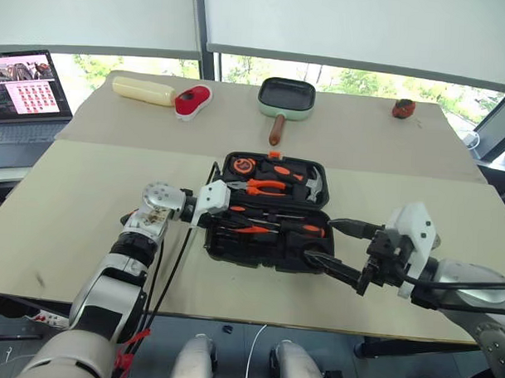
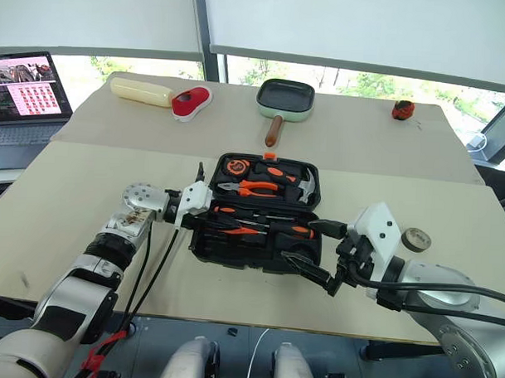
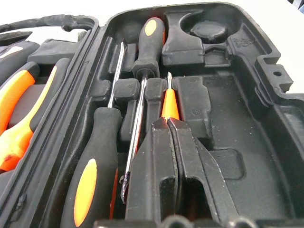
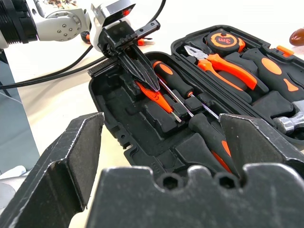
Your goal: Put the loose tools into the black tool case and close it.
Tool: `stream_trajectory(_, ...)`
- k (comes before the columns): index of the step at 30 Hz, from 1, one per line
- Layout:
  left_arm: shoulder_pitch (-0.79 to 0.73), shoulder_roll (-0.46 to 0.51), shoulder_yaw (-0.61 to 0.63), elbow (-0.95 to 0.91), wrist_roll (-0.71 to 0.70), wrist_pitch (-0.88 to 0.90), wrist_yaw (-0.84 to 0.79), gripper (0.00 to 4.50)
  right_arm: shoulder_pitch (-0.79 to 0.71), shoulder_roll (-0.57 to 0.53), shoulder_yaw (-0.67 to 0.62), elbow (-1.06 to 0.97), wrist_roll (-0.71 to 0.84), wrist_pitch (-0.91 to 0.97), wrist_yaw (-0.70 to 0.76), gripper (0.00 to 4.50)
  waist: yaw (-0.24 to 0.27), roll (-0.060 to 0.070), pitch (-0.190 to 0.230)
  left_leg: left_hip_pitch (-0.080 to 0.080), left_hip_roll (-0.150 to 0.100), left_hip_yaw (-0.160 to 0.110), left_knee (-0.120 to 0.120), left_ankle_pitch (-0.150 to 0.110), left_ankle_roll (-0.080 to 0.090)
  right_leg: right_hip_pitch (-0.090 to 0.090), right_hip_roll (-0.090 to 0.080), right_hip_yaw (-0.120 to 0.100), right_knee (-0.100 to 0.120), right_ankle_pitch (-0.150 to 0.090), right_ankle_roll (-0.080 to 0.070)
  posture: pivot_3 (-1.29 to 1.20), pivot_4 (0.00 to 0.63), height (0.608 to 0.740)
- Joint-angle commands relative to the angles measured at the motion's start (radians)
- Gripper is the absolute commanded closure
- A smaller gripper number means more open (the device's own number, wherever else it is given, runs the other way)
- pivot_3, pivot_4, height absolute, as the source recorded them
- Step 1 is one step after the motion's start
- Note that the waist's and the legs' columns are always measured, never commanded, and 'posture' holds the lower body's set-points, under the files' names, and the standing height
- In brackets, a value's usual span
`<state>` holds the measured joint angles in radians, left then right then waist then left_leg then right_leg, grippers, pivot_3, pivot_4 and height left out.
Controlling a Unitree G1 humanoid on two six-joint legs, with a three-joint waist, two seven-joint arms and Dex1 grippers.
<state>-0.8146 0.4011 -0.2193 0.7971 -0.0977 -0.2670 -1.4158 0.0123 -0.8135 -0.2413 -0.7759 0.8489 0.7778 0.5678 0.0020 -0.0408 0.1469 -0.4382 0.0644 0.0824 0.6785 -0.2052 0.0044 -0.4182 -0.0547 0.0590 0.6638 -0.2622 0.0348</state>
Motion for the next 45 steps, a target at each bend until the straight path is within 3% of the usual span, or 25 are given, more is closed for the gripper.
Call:
stream_trajectory(1,0.025,0.006,-0.029,0.055,0.057,-0.006,0.013,4.44,-0.01,-0.01,-0.01,-0.029,0.023,-0.001,0.009,0.0,-0.002,0.0,-0.001,0.0,0.0,0.0,0.0,0.0,0.0,0.0,0.0,0.0,0.0,0.0,0.0,0.0,0.15,0.74)
stream_trajectory(21,0.042,0.025,-0.047,0.075,0.093,-0.028,0.016,4.44,-0.042,-0.008,0.008,-0.02,0.021,0.0,0.015,0.0,-0.016,0.004,-0.005,0.015,0.001,0.001,-0.006,0.0,0.0,0.014,0.0,0.0,-0.005,-0.001,-0.001,0.0,0.15,0.74)
stream_trajectory(27,0.061,0.111,0.041,-0.085,-0.005,0.104,-0.007,4.44,-0.07,-0.005,0.031,-0.012,0.013,-0.006,0.021,0.0,-0.029,0.004,-0.005,0.015,0.001,0.001,-0.007,0.0,0.0,0.013,0.001,0.001,-0.005,-0.001,-0.001,0.0,0.15,0.74)
stream_trajectory(30,0.153,0.234,0.17,-0.392,-0.164,0.389,0.009,3.76,-0.11,-0.006,0.05,0.0,0.015,-0.013,0.041,0.0,-0.048,0.003,-0.003,0.016,0.002,0.001,-0.01,0.0,0.0,0.011,0.002,0.002,-0.004,-0.001,-0.002,0.0,0.15,0.74)
stream_trajectory(35,0.491,0.424,0.435,-0.795,-0.285,0.659,0.152,1.95,-0.194,0.011,0.128,0.064,-0.018,-0.036,0.1,0.0,-0.047,0.001,-0.002,0.012,0.004,-0.002,-0.014,0.0,0.0,0.003,0.001,0.006,-0.002,-0.002,-0.003,0.0,0.15,0.74)
stream_trajectory(40,0.864,0.455,0.706,-0.977,-0.309,0.735,0.251,0.17,-0.281,0.035,0.21,0.142,-0.058,-0.064,0.178,0.0,-0.039,-0.001,0.0,0.013,0.003,0.003,-0.016,0.0,0.0,0.0,-0.003,0.006,-0.002,-0.002,-0.002,0.0,0.15,0.74)
stream_trajectory(45,1.025,0.438,0.814,-1.04,-0.316,0.734,0.32,0.05,-0.368,0.055,0.283,0.232,-0.11,-0.1,0.268,0.0,-0.014,-0.006,0.002,0.013,0.003,0.004,-0.016,0.001,-0.001,-0.002,-0.004,0.005,-0.004,-0.002,-0.003,0.0,0.15,0.74)
